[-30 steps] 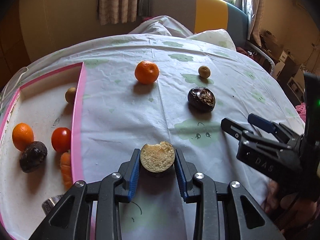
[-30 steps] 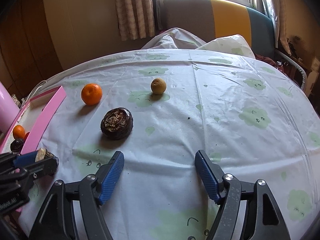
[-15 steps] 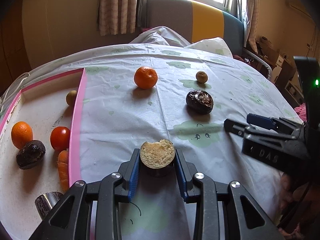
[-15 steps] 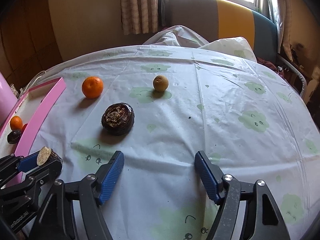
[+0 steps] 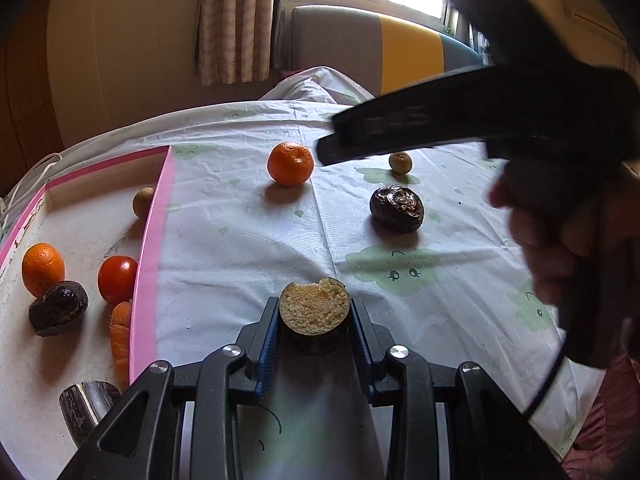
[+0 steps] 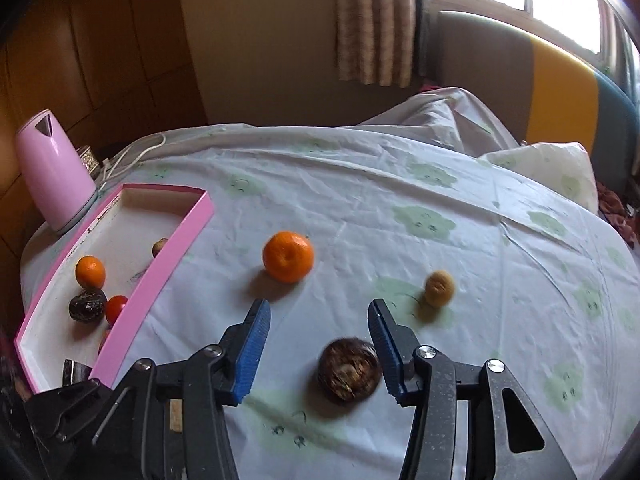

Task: Organize fruits
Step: 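Grasp an orange with the right gripper while the left holds the eggplant slice, then carry the eggplant slice into the tray with left and release while right holds the orange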

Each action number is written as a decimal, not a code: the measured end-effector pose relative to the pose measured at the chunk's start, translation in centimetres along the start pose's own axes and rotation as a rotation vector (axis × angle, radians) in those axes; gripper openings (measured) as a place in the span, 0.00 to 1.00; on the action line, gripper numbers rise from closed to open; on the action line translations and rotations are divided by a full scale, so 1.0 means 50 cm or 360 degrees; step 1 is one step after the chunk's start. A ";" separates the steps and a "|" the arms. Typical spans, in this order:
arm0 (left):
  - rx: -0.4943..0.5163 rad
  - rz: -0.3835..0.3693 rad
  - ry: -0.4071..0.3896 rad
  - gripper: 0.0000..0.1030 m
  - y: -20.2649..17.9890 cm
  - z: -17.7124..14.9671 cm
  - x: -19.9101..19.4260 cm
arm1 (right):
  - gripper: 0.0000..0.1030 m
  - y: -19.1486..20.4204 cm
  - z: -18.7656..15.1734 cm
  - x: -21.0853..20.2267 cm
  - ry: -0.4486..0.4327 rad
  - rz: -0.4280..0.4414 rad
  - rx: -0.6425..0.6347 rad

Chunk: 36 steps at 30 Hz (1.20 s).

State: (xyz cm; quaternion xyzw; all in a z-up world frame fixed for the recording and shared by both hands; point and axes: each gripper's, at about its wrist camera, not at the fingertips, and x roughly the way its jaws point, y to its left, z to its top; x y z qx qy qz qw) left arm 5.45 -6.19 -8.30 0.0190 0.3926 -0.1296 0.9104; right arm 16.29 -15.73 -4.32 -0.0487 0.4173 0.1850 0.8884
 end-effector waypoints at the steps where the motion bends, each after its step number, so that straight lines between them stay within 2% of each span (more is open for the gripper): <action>1: -0.0002 -0.0002 -0.0002 0.32 0.000 0.000 0.000 | 0.50 0.006 0.009 0.018 0.0016 0.0008 -0.0025; 10: -0.0019 -0.0005 -0.0018 0.33 0.000 -0.003 -0.002 | 0.50 0.026 0.056 0.133 0.0121 0.0043 -0.0083; 11: -0.0016 -0.0004 -0.0020 0.32 -0.002 -0.004 -0.002 | 0.47 0.030 0.058 0.135 0.0112 0.0047 -0.0094; 12: -0.0016 -0.0001 -0.0020 0.33 -0.001 -0.004 -0.001 | 0.39 0.035 0.059 0.136 0.0107 0.0038 -0.0108; 13: -0.0016 0.0000 -0.0016 0.33 0.000 -0.004 0.000 | 0.39 0.040 0.059 0.136 0.0100 0.0022 -0.0122; 21: -0.0016 0.0004 -0.0012 0.33 0.001 -0.003 -0.001 | 0.38 0.016 0.044 0.104 0.0073 -0.0004 -0.0014; 28: -0.0014 0.0006 -0.0012 0.33 0.000 -0.003 -0.001 | 0.37 -0.027 0.031 0.033 -0.0035 -0.0098 0.0116; 36: -0.0037 0.0003 0.0010 0.33 0.005 0.004 -0.001 | 0.37 -0.094 -0.018 -0.026 -0.0064 -0.0239 0.0327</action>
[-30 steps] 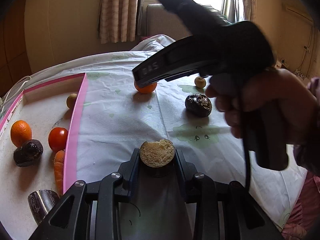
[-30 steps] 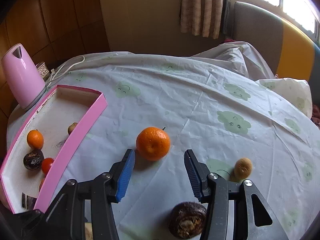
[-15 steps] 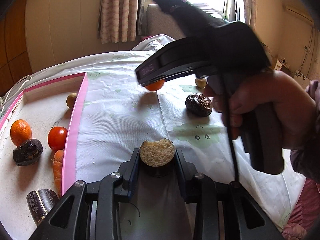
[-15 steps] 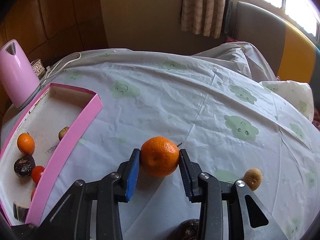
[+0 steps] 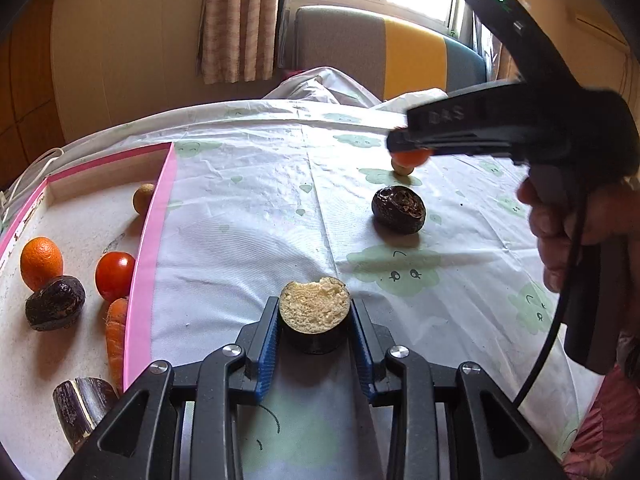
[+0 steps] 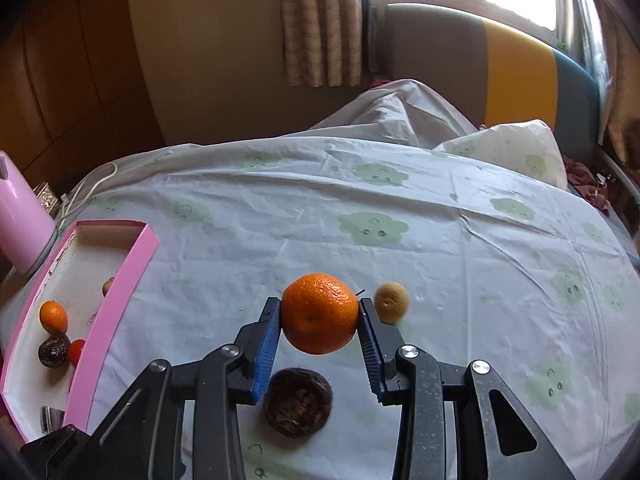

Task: Organize fruits
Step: 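Carry the eggplant slice into the tray with left and release while right holds the orange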

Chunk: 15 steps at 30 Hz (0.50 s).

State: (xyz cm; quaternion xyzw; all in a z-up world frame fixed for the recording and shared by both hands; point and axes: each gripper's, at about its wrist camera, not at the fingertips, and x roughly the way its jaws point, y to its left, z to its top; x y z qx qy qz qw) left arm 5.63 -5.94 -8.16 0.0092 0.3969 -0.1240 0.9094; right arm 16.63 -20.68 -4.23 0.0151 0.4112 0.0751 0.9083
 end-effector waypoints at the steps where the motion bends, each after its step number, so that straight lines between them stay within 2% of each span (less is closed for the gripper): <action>1: -0.0014 -0.0001 0.0010 0.33 0.002 0.003 0.000 | 0.37 -0.013 -0.006 -0.003 0.0005 -0.0024 0.0033; 6: -0.0031 0.0008 0.0042 0.33 0.002 0.015 0.007 | 0.37 -0.062 -0.036 0.003 0.0049 -0.0147 0.0145; 9: -0.0047 0.0013 0.0055 0.33 -0.001 0.021 0.013 | 0.37 -0.070 -0.053 0.008 0.0069 -0.0190 0.0146; 15: -0.0034 0.0033 0.0055 0.33 -0.006 0.024 0.017 | 0.37 -0.067 -0.078 0.009 0.0027 -0.0208 0.0123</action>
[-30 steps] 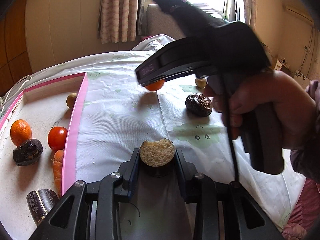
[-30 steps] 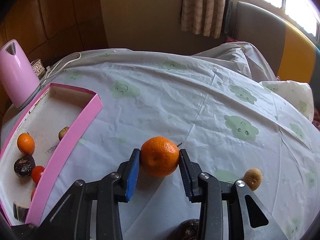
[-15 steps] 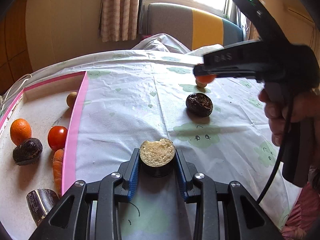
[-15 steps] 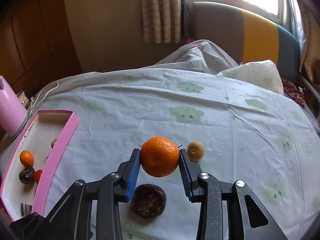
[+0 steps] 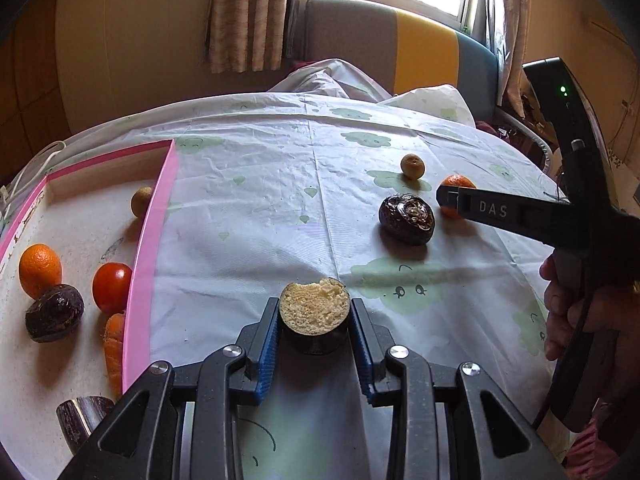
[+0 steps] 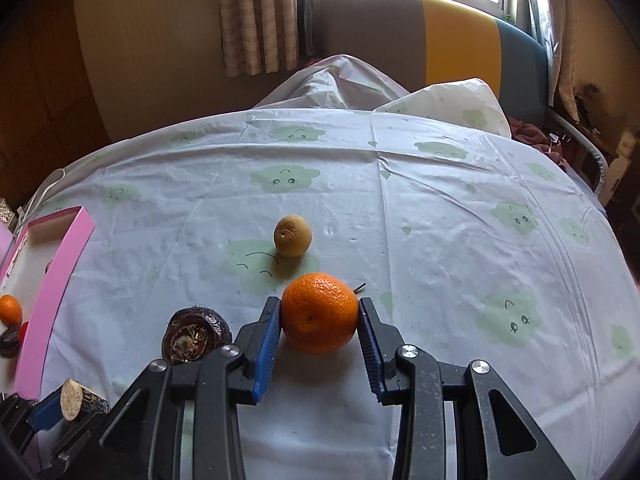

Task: Organize fruits
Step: 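Carry the eggplant slice into the tray with left and release while right holds the orange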

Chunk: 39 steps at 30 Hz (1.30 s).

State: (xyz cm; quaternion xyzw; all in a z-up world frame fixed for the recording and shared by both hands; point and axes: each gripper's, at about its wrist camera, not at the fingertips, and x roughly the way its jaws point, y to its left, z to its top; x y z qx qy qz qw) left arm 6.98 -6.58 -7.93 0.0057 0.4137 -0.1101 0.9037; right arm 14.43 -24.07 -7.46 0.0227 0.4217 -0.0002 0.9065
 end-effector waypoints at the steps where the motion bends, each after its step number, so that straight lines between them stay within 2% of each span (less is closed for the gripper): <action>1: 0.0001 0.0002 0.0001 0.33 0.000 0.000 0.000 | 0.38 -0.001 -0.002 0.001 -0.0008 0.0007 0.0009; 5: -0.0007 0.0010 0.0002 0.33 -0.001 0.005 0.003 | 0.38 -0.009 -0.004 0.004 -0.0011 0.0047 0.0040; 24: -0.0056 0.0099 0.0025 0.33 0.002 0.058 0.051 | 0.37 0.004 -0.008 0.012 0.0003 -0.0005 -0.0007; 39: -0.0091 0.0085 -0.0022 0.33 0.019 0.048 -0.022 | 0.37 0.006 -0.015 0.002 0.0004 -0.0010 -0.0010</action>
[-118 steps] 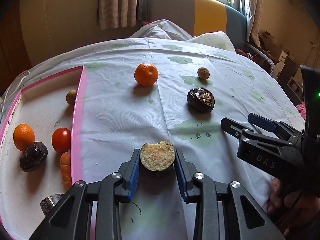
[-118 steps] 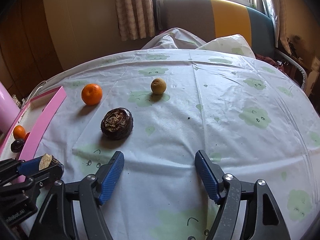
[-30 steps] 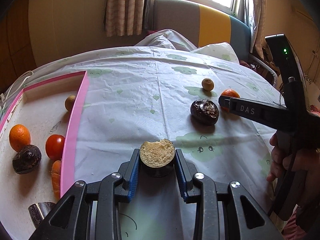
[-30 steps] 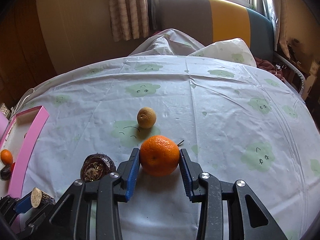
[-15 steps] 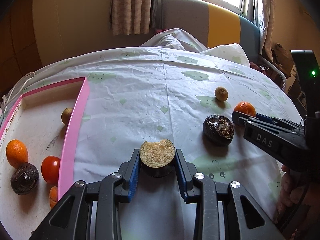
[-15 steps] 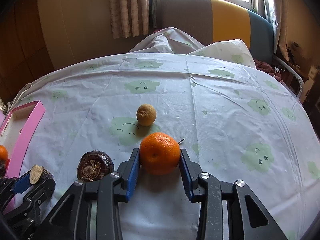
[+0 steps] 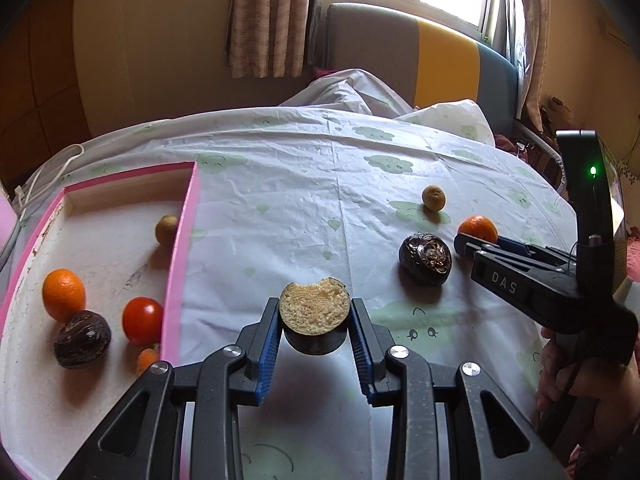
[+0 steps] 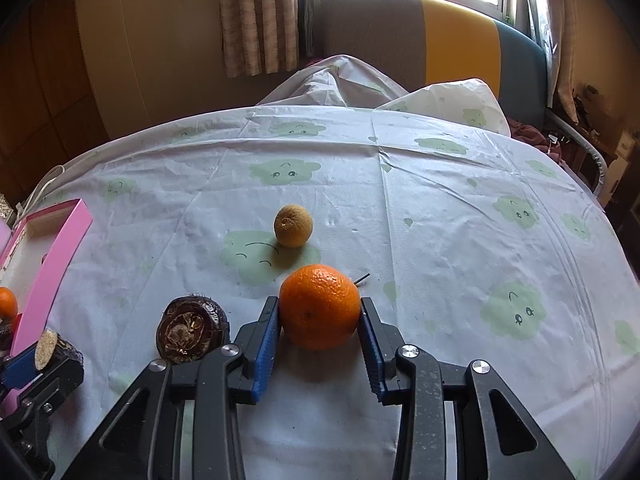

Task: Organize fruits
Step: 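Carry the eggplant slice into the tray with left and release while right holds the orange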

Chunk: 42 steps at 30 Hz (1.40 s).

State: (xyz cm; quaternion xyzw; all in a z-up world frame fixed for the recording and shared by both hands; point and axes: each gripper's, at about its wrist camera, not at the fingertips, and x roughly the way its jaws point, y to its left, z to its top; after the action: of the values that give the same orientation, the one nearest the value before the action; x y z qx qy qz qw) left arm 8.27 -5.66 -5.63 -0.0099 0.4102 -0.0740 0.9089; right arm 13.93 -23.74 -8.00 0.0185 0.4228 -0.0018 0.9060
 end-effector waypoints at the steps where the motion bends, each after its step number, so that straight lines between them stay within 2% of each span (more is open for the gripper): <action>1: -0.0007 0.0002 -0.0001 0.33 0.004 -0.001 -0.004 | 0.37 0.000 -0.003 -0.002 0.0000 -0.0003 -0.0001; 14: -0.0070 -0.0008 -0.0020 0.33 0.027 -0.008 -0.041 | 0.37 0.011 -0.075 -0.052 -0.0003 -0.0006 -0.0005; 21: -0.0149 0.0004 -0.0045 0.33 0.072 -0.007 -0.077 | 0.37 0.014 -0.080 -0.054 -0.0017 -0.0014 -0.0020; 27: -0.0317 0.0098 -0.0094 0.33 0.173 -0.002 -0.124 | 0.37 0.013 -0.082 -0.054 -0.0025 -0.0007 -0.0013; 32: -0.0510 0.0254 -0.0097 0.33 0.288 -0.012 -0.142 | 0.37 0.012 -0.082 -0.054 -0.0028 0.0001 -0.0008; 37: -0.0569 0.0355 -0.0040 0.33 0.351 -0.022 -0.117 | 0.37 0.012 -0.082 -0.053 -0.0029 -0.0005 -0.0012; 42: -0.0526 0.0432 0.0003 0.34 0.354 -0.027 -0.097 | 0.37 0.012 -0.082 -0.053 -0.0028 -0.0009 -0.0015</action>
State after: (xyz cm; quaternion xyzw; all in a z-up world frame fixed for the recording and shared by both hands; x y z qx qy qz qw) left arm 6.32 12.59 -4.32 -0.1034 0.4151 0.1174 0.8962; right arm 9.08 -23.02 -8.59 0.0129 0.4148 -0.0023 0.9098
